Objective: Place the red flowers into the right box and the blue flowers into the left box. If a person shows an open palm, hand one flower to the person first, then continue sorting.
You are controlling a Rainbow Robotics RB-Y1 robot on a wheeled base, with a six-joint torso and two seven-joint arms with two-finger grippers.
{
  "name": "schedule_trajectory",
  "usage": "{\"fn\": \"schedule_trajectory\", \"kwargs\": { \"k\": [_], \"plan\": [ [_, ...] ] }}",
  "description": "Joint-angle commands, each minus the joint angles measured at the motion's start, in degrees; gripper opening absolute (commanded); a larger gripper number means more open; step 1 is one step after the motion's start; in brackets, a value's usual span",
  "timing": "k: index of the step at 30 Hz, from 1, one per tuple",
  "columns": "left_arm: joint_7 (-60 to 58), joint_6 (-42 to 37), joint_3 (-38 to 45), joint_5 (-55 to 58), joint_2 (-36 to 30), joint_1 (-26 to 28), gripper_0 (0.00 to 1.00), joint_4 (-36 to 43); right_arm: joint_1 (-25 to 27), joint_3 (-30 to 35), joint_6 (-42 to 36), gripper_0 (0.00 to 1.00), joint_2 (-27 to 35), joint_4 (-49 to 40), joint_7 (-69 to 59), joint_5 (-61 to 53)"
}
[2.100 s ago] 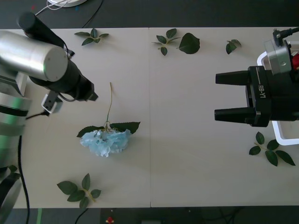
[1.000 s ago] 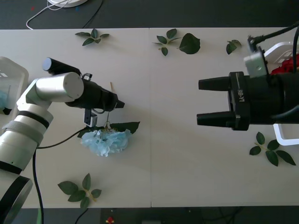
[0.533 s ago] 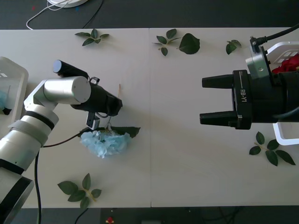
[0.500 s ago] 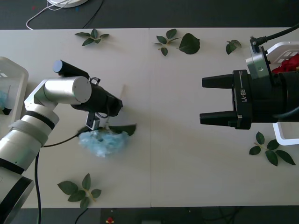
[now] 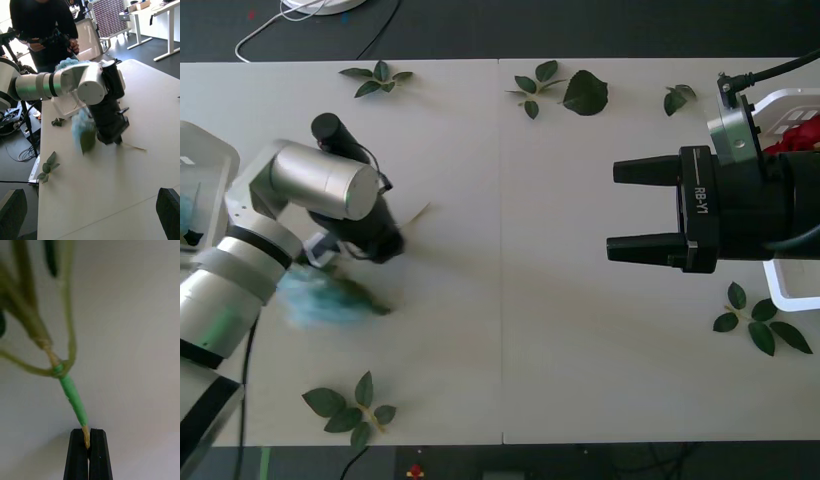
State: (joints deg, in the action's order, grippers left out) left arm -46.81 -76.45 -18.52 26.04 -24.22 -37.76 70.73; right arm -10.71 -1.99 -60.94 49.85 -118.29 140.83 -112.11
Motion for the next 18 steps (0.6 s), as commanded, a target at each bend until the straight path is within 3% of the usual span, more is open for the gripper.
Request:
{"fn": "schedule_trajectory", "kwargs": {
  "k": [1, 11, 18],
  "plan": [
    [5.85, -5.29, -1.25, -7.76, -5.67, 2.34, 0.00, 11.36, -0.80, 0.32, 0.65, 1.00, 1.66, -1.85, 1.37, -0.83],
    [32.48, -5.02, -2.40, -15.14, -8.04, 2.34, 0.00, 26.92, -0.80, 0.32, 1.00, 1.00, 0.96, -1.68, 1.29, -0.56],
    [59.55, -3.97, -1.17, -13.21, -12.87, 2.43, 0.00, 31.05, -0.80, 0.32, 1.00, 1.00, 0.96, -1.68, 1.29, -0.56]
  ]
}}
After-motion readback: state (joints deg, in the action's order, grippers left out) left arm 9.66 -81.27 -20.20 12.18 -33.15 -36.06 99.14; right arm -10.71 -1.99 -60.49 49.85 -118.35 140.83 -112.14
